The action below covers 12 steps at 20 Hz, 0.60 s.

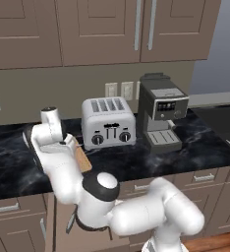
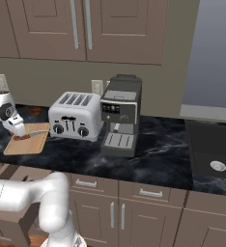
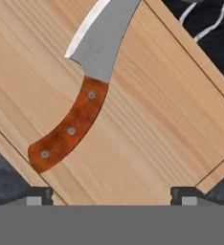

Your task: Open the drawer on the left and place the cutting tools on the cutting board.

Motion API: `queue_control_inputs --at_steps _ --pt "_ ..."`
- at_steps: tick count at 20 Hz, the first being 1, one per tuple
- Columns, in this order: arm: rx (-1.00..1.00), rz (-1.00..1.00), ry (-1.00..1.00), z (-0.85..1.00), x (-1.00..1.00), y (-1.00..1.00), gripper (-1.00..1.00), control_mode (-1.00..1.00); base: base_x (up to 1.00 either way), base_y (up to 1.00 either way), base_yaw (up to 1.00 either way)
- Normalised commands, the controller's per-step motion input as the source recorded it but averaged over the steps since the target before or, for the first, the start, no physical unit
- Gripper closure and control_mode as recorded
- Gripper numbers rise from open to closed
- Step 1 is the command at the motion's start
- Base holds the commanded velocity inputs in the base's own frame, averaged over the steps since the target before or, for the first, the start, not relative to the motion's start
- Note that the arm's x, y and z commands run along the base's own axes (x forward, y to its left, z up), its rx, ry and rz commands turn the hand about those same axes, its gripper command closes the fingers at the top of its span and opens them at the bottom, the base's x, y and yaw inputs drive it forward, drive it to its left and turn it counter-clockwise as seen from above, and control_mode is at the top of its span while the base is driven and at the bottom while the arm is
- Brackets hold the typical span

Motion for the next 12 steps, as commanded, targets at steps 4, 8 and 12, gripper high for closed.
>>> queue_control_inputs --at_steps 4,8,12 --pt "0.0 0.04 -0.07 -0.25 -1.0 -0.32 -1.0 -1.0 0.0 0.0 0.0" --pt "0.0 0.06 -0.04 -0.55 -1.0 -0.4 -1.0 -1.0 0.0 0.0 0.0" --pt "0.03 0.06 -0.01 -0.25 -0.72 -0.13 -1.0 -1.0 0.0 0.0 0.0"
